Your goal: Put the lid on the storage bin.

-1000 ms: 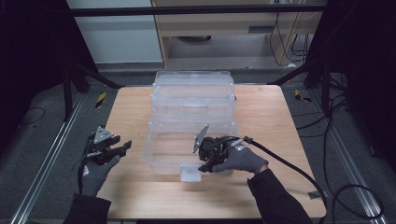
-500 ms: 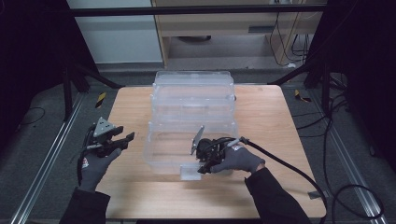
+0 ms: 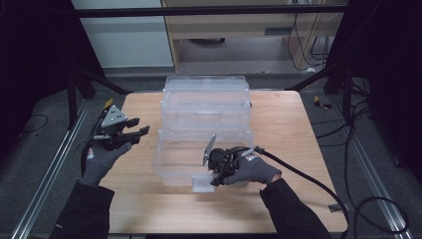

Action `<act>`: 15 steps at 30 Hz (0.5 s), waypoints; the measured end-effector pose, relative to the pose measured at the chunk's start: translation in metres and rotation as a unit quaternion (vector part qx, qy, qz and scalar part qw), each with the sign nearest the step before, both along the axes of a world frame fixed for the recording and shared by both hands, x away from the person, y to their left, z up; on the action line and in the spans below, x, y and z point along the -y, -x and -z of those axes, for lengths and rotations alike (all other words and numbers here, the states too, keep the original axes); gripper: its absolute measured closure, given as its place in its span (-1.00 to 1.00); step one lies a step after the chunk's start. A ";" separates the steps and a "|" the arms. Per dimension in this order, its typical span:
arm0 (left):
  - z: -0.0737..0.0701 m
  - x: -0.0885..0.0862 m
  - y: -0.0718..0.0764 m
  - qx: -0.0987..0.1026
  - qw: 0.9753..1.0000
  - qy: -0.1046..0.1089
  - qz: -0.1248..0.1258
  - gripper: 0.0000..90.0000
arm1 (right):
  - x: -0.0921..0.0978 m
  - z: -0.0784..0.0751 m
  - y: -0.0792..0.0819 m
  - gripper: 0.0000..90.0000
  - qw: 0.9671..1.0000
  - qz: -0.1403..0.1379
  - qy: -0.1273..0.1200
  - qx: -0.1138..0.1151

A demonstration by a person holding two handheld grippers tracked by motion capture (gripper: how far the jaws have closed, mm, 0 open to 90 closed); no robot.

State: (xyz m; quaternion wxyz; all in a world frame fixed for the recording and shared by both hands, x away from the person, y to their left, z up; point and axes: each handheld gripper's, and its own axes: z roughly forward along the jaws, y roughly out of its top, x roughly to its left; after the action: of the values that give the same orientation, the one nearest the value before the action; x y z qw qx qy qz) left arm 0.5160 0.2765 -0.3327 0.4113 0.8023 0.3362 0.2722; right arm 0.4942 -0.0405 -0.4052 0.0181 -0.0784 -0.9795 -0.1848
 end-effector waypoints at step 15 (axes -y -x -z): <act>-0.027 0.038 -0.024 0.006 0.993 -0.073 0.092 0.17 | 0.000 0.000 0.000 0.45 1.000 0.001 0.000 -0.001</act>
State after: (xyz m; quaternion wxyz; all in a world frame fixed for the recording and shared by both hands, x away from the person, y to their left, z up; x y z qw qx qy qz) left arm 0.5403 0.2389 -0.3056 0.3770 0.8560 0.2380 0.2616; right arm 0.4937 -0.0406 -0.4052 0.0194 -0.0797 -0.9793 -0.1849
